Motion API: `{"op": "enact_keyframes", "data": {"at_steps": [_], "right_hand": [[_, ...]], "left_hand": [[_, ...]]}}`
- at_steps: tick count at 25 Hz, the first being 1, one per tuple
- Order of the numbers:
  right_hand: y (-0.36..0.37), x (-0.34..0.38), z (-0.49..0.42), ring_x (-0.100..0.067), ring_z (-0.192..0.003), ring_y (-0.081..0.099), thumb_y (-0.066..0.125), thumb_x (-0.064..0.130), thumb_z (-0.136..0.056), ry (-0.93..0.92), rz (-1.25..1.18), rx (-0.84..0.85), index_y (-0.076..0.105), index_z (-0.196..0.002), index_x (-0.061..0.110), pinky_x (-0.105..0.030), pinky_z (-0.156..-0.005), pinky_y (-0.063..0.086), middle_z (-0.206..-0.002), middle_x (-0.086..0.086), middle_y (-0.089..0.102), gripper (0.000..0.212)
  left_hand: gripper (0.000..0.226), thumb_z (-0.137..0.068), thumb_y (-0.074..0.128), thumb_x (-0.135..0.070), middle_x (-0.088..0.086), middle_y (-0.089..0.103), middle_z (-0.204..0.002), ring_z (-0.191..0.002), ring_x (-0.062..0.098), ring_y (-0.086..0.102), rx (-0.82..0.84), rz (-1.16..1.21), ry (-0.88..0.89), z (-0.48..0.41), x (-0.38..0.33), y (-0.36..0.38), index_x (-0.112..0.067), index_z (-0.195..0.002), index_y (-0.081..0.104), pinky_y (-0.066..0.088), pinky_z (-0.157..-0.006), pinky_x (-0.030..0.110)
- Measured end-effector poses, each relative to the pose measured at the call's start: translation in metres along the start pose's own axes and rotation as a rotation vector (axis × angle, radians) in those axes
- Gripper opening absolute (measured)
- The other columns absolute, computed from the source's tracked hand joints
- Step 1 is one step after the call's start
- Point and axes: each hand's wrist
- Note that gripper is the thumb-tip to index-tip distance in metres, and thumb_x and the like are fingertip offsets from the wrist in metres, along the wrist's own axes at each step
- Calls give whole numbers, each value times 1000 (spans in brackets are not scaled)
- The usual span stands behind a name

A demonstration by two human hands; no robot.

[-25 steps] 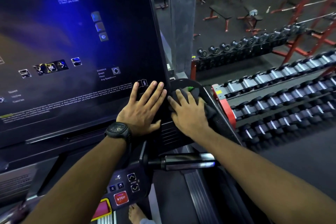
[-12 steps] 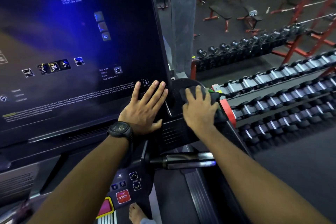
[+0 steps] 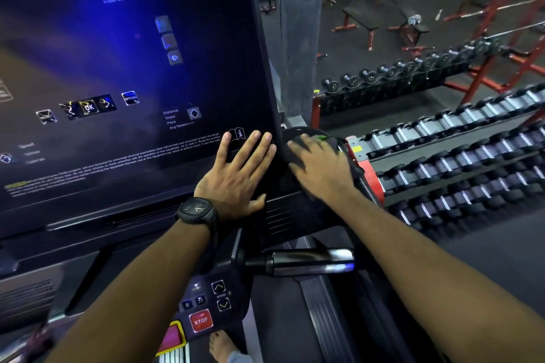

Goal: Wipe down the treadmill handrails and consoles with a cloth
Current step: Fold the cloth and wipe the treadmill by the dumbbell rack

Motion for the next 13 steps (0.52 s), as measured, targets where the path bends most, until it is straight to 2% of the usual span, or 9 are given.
{"op": "enact_keyframes", "data": {"at_steps": [2, 3, 6, 7, 9, 10, 13], "right_hand": [[-5, 0, -12, -30, -149, 25, 43, 52, -98, 266, -50, 56, 30, -152, 41, -58, -110, 31, -164, 1, 23, 57], [-1, 11, -12, -33, -149, 22, 41, 51, -99, 230, 30, 50, 29, -153, 40, -59, -110, 28, -165, 0, 21, 57], [6, 27, -1, -28, -150, 20, 41, 48, -97, -161, 97, 49, 34, -151, 38, -56, -111, 28, -166, 3, 19, 56], [4, 17, -11, -25, -150, 21, 42, 48, -96, -151, 59, 72, 34, -151, 40, -56, -111, 30, -166, 5, 20, 56], [-6, 11, -28, -26, -150, 20, 44, 48, -96, 92, -40, 102, 31, -152, 42, -58, -111, 30, -165, 5, 21, 57], [-3, 16, -29, -29, -150, 19, 43, 48, -97, 131, 2, 96, 29, -152, 40, -59, -110, 30, -165, 4, 19, 58], [3, 29, -23, -25, -150, 19, 42, 46, -98, -206, 118, 73, 33, -153, 32, -57, -109, 33, -165, 5, 19, 57]], "left_hand": [[100, -83, 47, -64, 14, 3, -165, -153, 31, 3, -6, 6, 2, 1, -1, 0, -7, -157, 11, 2, -118, 66], [101, -82, 48, -64, 14, 4, -165, -153, 31, 3, -8, 5, 0, 1, -1, 0, -7, -157, 12, 2, -118, 66], [102, -81, 50, -64, 14, 4, -165, -153, 31, 5, -11, 2, 2, 0, -1, 1, -7, -157, 12, 2, -118, 66], [102, -81, 50, -63, 14, 4, -165, -153, 31, 5, -11, 1, 2, 0, -1, 1, -7, -157, 12, 3, -118, 66], [101, -82, 49, -63, 14, 4, -165, -153, 31, 4, -4, 2, 5, -1, -1, 0, -7, -157, 11, 4, -117, 66], [101, -82, 49, -63, 14, 4, -165, -153, 31, 4, -3, 3, 6, 0, -1, 0, -7, -157, 12, 4, -117, 66], [101, -81, 50, -61, 14, 6, -165, -152, 31, 6, -7, 3, 7, 0, -1, 0, -7, -157, 14, 5, -117, 67]]}}
Point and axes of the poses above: each hand's wrist, its own z-axis away from the middle knuckle, its own y-axis out of the palm, x = y × z
